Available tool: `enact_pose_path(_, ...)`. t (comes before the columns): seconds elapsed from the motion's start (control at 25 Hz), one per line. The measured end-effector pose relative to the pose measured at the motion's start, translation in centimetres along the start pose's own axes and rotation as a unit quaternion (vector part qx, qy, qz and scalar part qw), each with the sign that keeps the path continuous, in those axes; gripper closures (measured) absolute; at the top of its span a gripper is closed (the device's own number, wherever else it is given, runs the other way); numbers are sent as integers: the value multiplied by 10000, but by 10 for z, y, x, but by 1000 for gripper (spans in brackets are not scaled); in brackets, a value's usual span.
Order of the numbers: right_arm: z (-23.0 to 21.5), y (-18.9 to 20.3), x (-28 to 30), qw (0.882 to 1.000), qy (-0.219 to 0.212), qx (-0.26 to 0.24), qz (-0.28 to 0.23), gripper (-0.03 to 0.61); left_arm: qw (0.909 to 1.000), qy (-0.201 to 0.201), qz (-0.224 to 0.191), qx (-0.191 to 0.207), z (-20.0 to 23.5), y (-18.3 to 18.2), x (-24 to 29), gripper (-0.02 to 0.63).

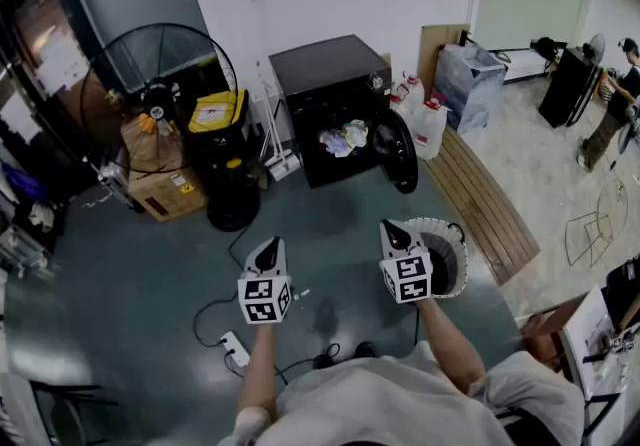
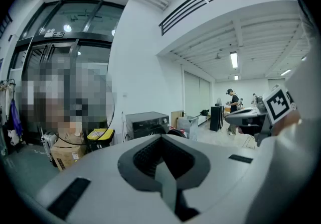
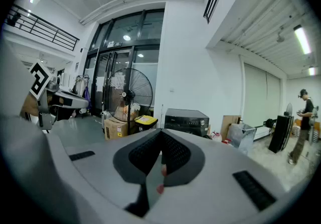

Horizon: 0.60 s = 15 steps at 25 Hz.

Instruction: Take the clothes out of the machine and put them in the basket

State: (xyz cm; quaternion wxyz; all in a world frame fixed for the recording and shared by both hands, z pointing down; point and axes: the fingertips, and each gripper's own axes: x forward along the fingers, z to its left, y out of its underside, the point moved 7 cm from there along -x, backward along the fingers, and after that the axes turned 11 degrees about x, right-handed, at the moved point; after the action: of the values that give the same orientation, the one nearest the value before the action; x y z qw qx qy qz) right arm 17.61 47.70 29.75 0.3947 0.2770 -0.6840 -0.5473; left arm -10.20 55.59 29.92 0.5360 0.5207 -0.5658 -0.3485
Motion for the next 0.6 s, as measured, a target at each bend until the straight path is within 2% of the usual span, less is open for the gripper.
enact_pose_path(0.6, -42, 5, 0, 9999, -96, 37, -18, 555, 9999, -105, -53, -10, -34, -16, 28, 595)
